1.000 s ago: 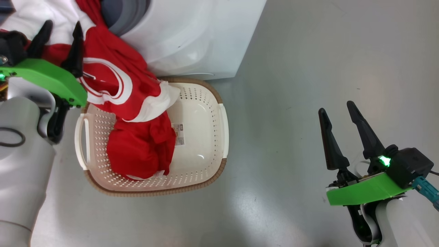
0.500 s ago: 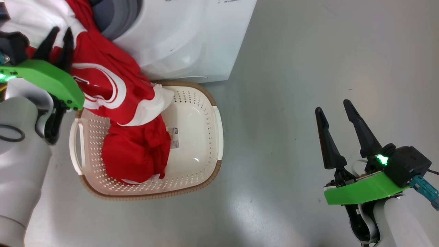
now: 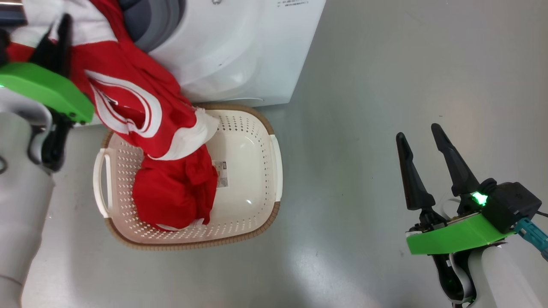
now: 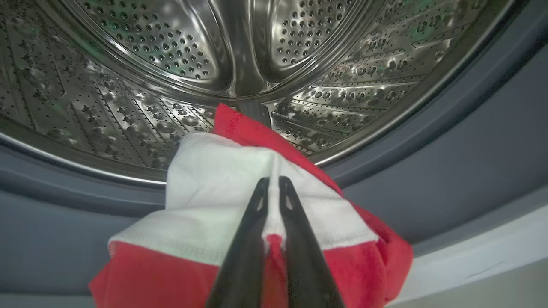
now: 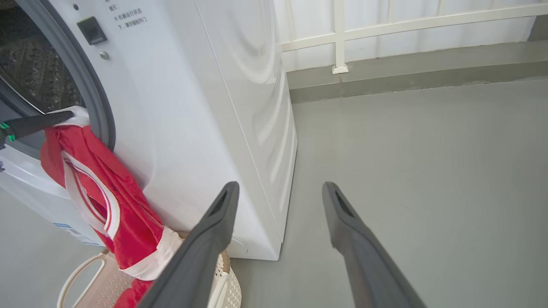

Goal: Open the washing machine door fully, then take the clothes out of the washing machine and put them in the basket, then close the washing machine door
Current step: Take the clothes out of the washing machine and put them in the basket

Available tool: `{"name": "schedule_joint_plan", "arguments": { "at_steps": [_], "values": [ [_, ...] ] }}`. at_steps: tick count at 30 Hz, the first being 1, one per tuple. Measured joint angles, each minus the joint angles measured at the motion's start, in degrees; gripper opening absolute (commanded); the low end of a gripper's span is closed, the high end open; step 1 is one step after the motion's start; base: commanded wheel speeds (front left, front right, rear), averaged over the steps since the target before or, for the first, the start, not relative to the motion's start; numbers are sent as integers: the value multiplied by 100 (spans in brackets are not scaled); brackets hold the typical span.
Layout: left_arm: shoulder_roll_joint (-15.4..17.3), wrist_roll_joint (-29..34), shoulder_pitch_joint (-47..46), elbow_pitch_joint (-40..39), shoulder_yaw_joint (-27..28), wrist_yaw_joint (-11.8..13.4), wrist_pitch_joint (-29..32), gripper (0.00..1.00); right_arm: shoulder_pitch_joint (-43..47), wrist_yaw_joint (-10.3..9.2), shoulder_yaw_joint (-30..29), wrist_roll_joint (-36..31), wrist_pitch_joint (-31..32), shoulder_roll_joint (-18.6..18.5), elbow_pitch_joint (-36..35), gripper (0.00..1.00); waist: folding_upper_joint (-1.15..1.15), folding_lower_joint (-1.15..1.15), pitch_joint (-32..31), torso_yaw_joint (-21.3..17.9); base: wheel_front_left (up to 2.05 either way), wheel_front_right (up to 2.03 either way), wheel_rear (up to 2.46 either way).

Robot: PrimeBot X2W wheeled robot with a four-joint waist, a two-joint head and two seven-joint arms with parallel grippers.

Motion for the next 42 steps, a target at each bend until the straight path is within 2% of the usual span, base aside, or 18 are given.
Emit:
{"name": "schedule_joint_plan", "arguments": {
  "at_steps": [5,9,15,26,42],
  "values": [
    [-43,152,622,-627,861,0,-1,0,5,0,-77,0,0,-1,1,100,0,0,-72,46,0,0,0],
    [-197,474,1203,-1149,1480,0,-1,0,24,0,-100,0,-1,-2,2,100,0,0,-126,97,0,0,0],
    [-525,899,2003,-1769,1961,0,-1,0,91,0,-116,-1,0,-2,5,100,0,0,-181,185,0,0,0],
    [-792,1173,2933,-1997,1879,0,-1,0,92,0,-114,-9,0,-2,8,100,0,0,-200,228,0,0,0],
    [-884,1100,3185,-1241,1263,0,-1,0,86,0,-116,-9,0,-2,-33,100,0,0,42,164,0,0,0]
  ]
}}
